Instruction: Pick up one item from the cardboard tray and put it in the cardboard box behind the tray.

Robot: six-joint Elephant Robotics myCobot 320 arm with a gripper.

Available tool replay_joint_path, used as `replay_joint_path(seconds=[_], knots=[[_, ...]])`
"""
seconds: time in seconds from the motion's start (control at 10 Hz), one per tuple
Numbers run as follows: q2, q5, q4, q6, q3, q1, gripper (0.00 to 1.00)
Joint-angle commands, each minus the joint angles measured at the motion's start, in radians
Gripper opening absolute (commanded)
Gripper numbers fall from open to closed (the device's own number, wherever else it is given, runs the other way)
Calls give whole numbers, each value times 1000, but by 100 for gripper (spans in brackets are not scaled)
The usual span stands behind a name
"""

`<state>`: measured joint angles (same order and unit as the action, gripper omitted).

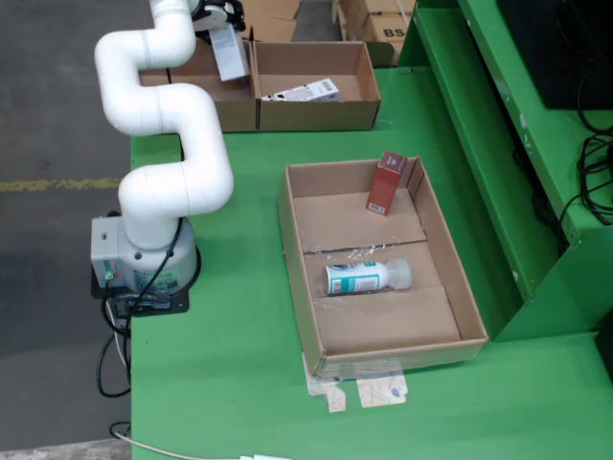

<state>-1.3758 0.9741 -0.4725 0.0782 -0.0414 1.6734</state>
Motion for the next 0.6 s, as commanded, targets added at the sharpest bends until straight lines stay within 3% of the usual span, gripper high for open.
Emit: replay_joint_path(seconds=[0.0, 0.1, 0.5], knots=[[41, -21, -37, -7, 41, 8, 0], [41, -21, -37, -7, 41, 8, 0], [41, -21, -37, -7, 41, 8, 40]])
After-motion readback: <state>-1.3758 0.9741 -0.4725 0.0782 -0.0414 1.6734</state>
